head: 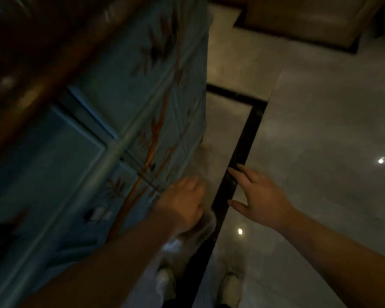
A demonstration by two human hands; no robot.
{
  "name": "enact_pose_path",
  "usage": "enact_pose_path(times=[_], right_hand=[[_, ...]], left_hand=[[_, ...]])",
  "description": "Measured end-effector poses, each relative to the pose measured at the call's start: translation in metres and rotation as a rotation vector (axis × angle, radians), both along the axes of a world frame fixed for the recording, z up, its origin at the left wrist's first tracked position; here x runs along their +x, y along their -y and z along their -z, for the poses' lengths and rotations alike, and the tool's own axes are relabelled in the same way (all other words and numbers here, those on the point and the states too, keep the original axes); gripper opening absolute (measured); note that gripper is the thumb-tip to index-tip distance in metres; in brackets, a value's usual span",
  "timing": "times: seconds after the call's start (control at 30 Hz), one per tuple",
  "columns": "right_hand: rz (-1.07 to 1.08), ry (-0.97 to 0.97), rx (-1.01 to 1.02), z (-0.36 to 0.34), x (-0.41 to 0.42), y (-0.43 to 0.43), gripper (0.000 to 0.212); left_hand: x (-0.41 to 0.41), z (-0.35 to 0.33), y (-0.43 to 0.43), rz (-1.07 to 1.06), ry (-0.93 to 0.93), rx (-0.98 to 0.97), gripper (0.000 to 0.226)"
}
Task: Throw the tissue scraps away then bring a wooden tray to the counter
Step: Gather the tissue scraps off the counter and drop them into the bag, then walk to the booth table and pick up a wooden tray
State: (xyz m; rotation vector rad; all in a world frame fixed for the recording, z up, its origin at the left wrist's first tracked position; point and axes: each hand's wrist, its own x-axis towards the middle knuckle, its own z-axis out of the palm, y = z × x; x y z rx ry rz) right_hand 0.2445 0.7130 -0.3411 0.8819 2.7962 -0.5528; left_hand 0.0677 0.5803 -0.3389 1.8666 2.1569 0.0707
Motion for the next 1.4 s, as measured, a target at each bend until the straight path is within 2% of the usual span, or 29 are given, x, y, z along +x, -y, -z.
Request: enact_pose_path(times=[0.17,0.27,0.37,0.57,0.77,1.0,1.4], right_hand=[[0.077,-0.003,0.173,-0.146,0.058,-0.019,0.083],[0.157,-0.015,0.282,-0.215,0.095,-0.013,0.082],[0.265,0.010,0.377,-0.266,0.132,0.004,0.079],[0.607,0.040,0.496,-0.335,0.218,0.071,0.079],[0.884,0.100,0.546,-0.356,0.304,0.146,0.079],[1.226,0.153,0.573,-0.362,0.439,0.244,0.080],[1.561,0.284,0.584,-0.374,0.696,0.386,0.080]], left_hand=[[0.028,-0.151,-0.032,0.176,-0.093,0.173,0.060],[0.049,-0.226,-0.049,0.354,-0.159,0.278,0.061],[0.071,-0.277,-0.064,0.525,-0.250,0.361,0.055],[0.152,-0.345,-0.078,0.818,-0.303,0.508,0.056],[0.256,-0.374,-0.064,1.076,-0.296,0.609,0.052],[0.430,-0.389,-0.021,1.345,-0.147,0.645,0.058],[0.735,-0.385,0.054,1.574,-0.007,0.751,0.056]])
